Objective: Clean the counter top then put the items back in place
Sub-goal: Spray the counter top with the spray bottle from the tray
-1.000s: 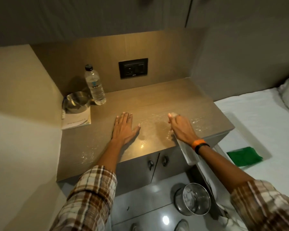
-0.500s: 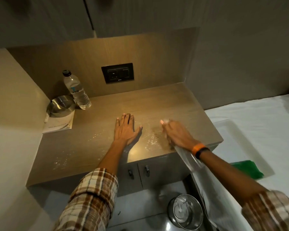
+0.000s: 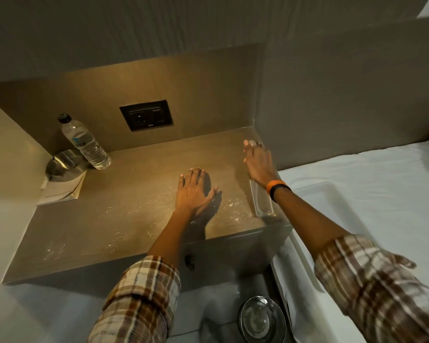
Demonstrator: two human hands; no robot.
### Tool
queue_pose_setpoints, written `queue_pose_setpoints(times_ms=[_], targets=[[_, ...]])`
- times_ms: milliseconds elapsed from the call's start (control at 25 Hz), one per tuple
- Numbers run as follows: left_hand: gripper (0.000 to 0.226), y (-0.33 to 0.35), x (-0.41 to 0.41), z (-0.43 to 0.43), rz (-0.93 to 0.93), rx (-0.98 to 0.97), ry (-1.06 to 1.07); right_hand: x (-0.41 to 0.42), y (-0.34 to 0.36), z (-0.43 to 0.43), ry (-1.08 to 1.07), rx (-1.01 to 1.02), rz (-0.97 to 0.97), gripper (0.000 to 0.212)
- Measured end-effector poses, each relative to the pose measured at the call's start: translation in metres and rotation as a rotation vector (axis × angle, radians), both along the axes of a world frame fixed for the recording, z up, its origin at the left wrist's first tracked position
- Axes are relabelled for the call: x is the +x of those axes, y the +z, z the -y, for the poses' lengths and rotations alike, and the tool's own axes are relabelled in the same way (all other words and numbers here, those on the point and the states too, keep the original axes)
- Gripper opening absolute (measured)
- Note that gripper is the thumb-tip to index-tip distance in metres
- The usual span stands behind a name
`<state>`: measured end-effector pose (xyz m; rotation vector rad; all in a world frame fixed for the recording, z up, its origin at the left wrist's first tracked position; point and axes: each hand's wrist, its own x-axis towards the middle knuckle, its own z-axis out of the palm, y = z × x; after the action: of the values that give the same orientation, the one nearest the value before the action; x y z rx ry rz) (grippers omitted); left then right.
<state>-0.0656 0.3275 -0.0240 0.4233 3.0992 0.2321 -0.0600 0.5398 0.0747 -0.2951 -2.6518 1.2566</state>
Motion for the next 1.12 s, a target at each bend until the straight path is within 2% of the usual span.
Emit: queue_pose_setpoints(times_ms=[160, 360, 440, 640, 800, 920, 1120], targets=[[0.084, -0.001, -0.020, -0.021, 0.012, 0.009, -0.046, -0.016, -0.004, -0.029, 0.048, 0.095, 0.086, 0.054], [0.082, 0.002, -0.046, -0.048, 0.027, 0.034, -0.131, 0.075, -0.024, -0.052, 0.183, 0.095, 0.263, 0.049], [0.082, 0.003, -0.053, -0.067, 0.012, 0.039, -0.180, 0.102, -0.029, -0.060, 0.172, 0.125, 0.290, 0.050], [0.084, -0.001, -0.053, -0.126, 0.000, 0.055, -0.250, 0.089, -0.024, -0.112, -0.140, -0.104, 0.025, 0.045], [0.085, -0.009, -0.048, -0.162, 0.011, 0.067, -0.238, 0.057, -0.035, -0.157, -0.226, -0.200, -0.127, 0.048], [0.086, -0.015, -0.043, -0.165, -0.009, 0.068, -0.193, 0.034, -0.086, -0.181, -0.204, -0.334, -0.059, 0.035], [0.091, -0.025, -0.032, -0.165, -0.079, 0.070, -0.128, -0.005, -0.214, -0.209, -0.134, -0.234, 0.097, 0.039]])
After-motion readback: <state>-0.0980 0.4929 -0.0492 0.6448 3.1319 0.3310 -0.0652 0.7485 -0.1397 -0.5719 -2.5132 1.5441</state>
